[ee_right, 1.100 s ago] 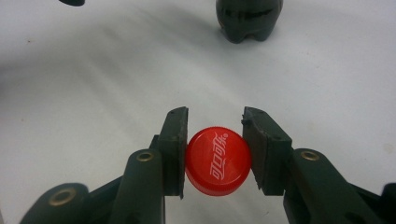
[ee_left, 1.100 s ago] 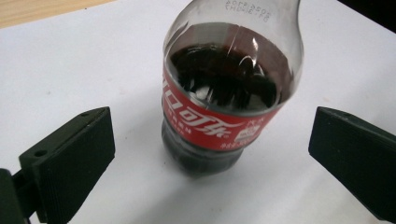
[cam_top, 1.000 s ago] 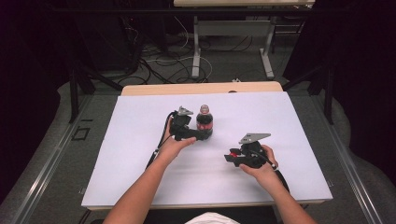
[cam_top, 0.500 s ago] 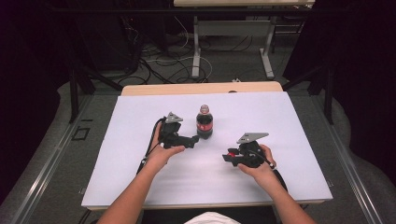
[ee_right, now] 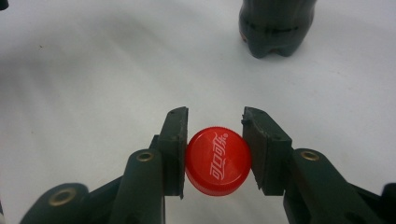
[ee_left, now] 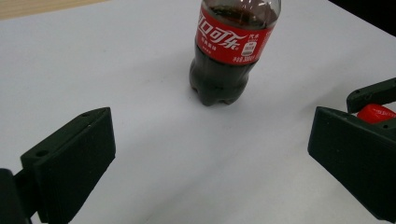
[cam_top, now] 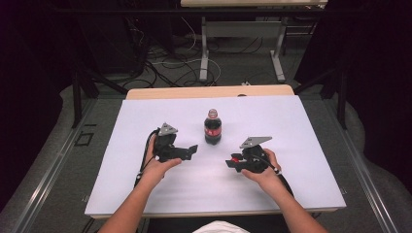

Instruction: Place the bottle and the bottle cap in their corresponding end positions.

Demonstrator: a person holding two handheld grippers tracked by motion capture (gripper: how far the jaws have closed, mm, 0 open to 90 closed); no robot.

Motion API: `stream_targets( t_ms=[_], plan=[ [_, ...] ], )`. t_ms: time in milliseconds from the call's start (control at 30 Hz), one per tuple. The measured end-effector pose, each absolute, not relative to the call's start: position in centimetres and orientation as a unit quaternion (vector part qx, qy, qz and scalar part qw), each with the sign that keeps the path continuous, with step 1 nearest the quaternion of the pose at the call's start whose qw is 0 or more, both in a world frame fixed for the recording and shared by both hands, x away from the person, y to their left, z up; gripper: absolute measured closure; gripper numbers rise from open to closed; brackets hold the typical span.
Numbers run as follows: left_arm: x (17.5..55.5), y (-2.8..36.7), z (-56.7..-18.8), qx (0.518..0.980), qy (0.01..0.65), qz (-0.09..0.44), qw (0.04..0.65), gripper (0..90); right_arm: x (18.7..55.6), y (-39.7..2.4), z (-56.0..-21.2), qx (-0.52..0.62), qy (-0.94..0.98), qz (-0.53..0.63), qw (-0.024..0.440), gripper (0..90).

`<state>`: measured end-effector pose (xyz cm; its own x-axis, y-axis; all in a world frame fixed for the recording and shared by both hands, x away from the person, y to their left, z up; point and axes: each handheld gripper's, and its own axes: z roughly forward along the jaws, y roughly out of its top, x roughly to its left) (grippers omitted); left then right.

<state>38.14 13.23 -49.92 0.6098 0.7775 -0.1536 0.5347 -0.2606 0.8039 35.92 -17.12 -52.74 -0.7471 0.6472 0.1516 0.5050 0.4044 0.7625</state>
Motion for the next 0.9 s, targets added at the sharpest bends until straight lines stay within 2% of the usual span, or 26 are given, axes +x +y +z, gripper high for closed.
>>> stream_targets(
  t_ms=[600,900],
  plan=[
    [38.3,15.1,-50.1,0.766,0.445,0.14,0.442,1.1,36.4,-12.2,-54.0,0.305,0.859,0.406,0.062,61.3],
    [38.3,15.1,-50.3,0.767,0.446,0.137,0.44,1.1,36.4,-11.0,-55.4,0.294,0.864,0.402,0.071,61.2]
  ],
)
